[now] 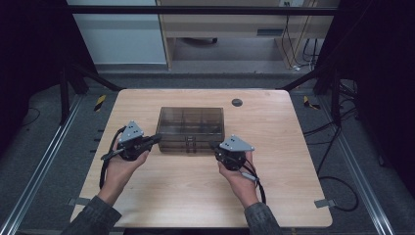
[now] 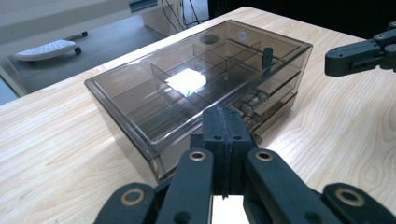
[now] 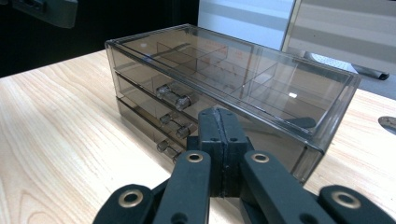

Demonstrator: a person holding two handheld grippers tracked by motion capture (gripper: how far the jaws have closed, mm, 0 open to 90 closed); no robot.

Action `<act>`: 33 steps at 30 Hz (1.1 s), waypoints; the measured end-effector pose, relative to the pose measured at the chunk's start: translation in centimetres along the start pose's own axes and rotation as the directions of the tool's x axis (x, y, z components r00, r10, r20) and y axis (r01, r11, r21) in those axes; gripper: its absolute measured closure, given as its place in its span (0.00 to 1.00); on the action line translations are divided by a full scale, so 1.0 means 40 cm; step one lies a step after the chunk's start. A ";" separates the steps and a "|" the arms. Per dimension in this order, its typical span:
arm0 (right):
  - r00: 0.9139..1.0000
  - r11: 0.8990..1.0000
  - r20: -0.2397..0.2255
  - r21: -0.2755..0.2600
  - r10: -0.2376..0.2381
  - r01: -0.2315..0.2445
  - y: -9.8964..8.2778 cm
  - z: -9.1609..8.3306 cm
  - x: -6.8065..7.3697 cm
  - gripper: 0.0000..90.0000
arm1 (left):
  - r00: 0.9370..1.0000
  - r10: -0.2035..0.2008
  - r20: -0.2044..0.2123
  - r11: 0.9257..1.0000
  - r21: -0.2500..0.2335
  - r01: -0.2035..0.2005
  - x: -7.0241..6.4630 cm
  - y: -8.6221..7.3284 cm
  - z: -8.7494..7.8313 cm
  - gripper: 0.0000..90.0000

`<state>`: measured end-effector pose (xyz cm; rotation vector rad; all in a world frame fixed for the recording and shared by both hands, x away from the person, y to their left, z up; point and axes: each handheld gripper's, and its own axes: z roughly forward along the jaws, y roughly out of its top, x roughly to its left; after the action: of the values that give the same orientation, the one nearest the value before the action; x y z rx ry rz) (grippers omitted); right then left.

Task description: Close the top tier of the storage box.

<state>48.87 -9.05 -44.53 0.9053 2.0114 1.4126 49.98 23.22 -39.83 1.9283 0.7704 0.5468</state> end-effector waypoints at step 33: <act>0.999 1.000 0.039 -0.009 0.015 -0.014 0.004 -0.134 -0.088 1.00 | 0.996 -0.074 -0.042 0.995 -0.071 0.071 0.036 -0.074 -0.110 1.00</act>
<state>47.25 -14.93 -42.51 0.9383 1.9725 1.4001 47.26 27.98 -40.45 1.8221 0.8361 0.5664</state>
